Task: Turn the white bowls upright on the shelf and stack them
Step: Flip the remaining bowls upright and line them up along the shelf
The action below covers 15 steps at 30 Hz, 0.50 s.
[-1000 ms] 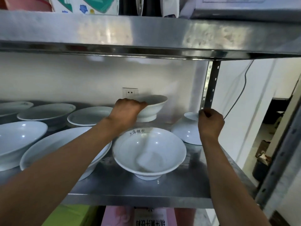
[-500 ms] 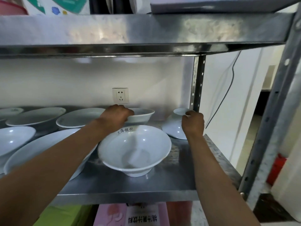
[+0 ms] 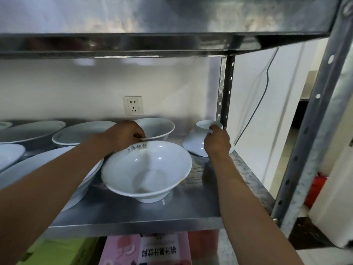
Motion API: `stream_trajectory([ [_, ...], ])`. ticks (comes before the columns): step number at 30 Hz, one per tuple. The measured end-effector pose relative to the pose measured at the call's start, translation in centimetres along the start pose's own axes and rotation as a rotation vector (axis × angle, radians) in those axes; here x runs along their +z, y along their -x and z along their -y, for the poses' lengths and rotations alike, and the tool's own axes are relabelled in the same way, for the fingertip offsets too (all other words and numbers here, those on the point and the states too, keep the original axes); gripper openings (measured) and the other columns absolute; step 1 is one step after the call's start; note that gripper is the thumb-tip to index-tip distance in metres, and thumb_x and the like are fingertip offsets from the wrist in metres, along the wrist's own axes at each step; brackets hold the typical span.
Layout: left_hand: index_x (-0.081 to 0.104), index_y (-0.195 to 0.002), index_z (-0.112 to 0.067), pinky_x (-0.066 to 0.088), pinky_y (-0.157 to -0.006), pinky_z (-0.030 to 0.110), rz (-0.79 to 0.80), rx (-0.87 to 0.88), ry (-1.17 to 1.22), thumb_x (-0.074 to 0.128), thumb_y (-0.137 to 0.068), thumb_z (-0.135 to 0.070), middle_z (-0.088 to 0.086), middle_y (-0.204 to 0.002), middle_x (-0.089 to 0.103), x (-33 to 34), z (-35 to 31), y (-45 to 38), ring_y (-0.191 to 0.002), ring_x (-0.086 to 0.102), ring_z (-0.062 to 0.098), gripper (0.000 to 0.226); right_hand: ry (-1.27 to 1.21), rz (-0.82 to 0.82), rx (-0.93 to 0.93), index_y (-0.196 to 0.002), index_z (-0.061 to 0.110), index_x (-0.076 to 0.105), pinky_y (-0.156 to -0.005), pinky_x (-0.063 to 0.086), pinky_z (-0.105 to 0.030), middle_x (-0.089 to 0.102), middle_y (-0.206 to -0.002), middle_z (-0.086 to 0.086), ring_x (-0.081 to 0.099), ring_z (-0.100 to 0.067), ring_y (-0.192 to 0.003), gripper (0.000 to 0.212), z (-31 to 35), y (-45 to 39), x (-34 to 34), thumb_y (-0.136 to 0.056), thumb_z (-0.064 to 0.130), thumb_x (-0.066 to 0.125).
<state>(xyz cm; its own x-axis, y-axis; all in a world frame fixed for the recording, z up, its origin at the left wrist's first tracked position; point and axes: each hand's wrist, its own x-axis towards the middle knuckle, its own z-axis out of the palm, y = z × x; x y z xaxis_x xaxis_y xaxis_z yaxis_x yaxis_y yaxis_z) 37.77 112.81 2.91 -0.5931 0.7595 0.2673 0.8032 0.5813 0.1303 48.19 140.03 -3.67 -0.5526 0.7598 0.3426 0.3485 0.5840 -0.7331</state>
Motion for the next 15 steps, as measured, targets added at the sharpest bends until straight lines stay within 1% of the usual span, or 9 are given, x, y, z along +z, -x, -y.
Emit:
stream_trajectory([
  [3,0.072,-0.101,-0.018,0.049,-0.085,0.026,-0.011,-0.032,-0.03,0.066,-0.084,-0.02,-0.004,-0.101,0.069,0.0,-0.2,0.3,-0.091,0.065,0.013,0.018,-0.023,0.012,-0.009,-0.125,0.021,0.055,-0.098,0.044,-0.048,0.054,-0.127,-0.015,0.049,-0.034,-0.121,0.035,-0.2,0.3,0.1,-0.09,0.023,0.049],
  [5,0.07,-0.106,-0.015,0.048,-0.085,0.024,-0.032,-0.062,-0.014,0.067,-0.083,-0.018,-0.001,-0.105,0.069,-0.1,-0.3,0.5,-0.092,0.065,0.014,0.023,-0.023,0.015,-0.009,-0.122,0.02,0.056,-0.096,0.045,-0.048,0.055,-0.124,-0.015,0.05,-0.034,-0.119,0.033,-0.2,0.4,0.0,-0.089,0.023,0.052],
  [7,0.07,-0.107,-0.015,0.048,-0.086,0.025,-0.051,-0.086,-0.002,0.066,-0.084,-0.017,-0.001,-0.107,0.069,-0.4,-0.6,0.7,-0.093,0.065,0.015,0.023,-0.024,0.012,-0.014,-0.12,0.019,0.057,-0.096,0.046,-0.048,0.056,-0.123,-0.015,0.051,-0.034,-0.118,0.031,0.0,0.3,-0.1,-0.089,0.021,0.052],
  [9,0.07,-0.106,-0.018,0.047,-0.086,0.027,-0.108,-0.093,-0.024,0.064,-0.085,-0.018,-0.002,-0.106,0.069,-0.6,-0.8,0.9,-0.094,0.063,0.016,0.021,-0.047,0.006,-0.014,-0.117,0.018,0.059,-0.095,0.047,-0.047,0.059,-0.12,-0.014,0.054,-0.034,-0.115,0.03,0.1,0.2,-0.1,-0.088,0.02,0.053],
  [12,0.07,-0.104,-0.02,0.045,-0.08,0.025,-0.227,-0.082,-0.041,0.061,-0.087,-0.021,-0.002,-0.103,0.07,-0.9,-1.5,1.3,-0.094,0.063,0.02,0.019,-0.09,0.004,-0.007,-0.113,0.017,0.06,-0.094,0.047,-0.046,0.062,-0.116,-0.014,0.056,-0.034,-0.112,0.028,0.0,0.3,-0.2,-0.087,0.018,0.053],
  [14,0.07,-0.106,-0.021,0.044,-0.082,0.026,-0.301,-0.06,-0.068,0.059,-0.088,-0.02,-0.003,-0.105,0.07,-1.4,-2.2,1.3,-0.097,0.063,0.021,0.021,-0.109,-0.016,-0.009,-0.112,0.016,0.061,-0.094,0.048,-0.044,0.063,-0.115,-0.013,0.057,-0.033,-0.111,0.027,-0.1,0.4,-0.5,-0.086,0.017,0.053],
  [15,0.07,-0.106,-0.021,0.044,-0.082,0.027,-0.332,-0.05,-0.078,0.058,-0.088,-0.02,-0.003,-0.105,0.07,-1.7,-2.6,1.3,-0.098,0.063,0.022,0.022,-0.12,-0.029,-0.009,-0.112,0.016,0.061,-0.093,0.048,-0.042,0.063,-0.116,-0.012,0.057,-0.033,-0.11,0.027,-0.2,0.5,-0.7,-0.087,0.016,0.054],
])
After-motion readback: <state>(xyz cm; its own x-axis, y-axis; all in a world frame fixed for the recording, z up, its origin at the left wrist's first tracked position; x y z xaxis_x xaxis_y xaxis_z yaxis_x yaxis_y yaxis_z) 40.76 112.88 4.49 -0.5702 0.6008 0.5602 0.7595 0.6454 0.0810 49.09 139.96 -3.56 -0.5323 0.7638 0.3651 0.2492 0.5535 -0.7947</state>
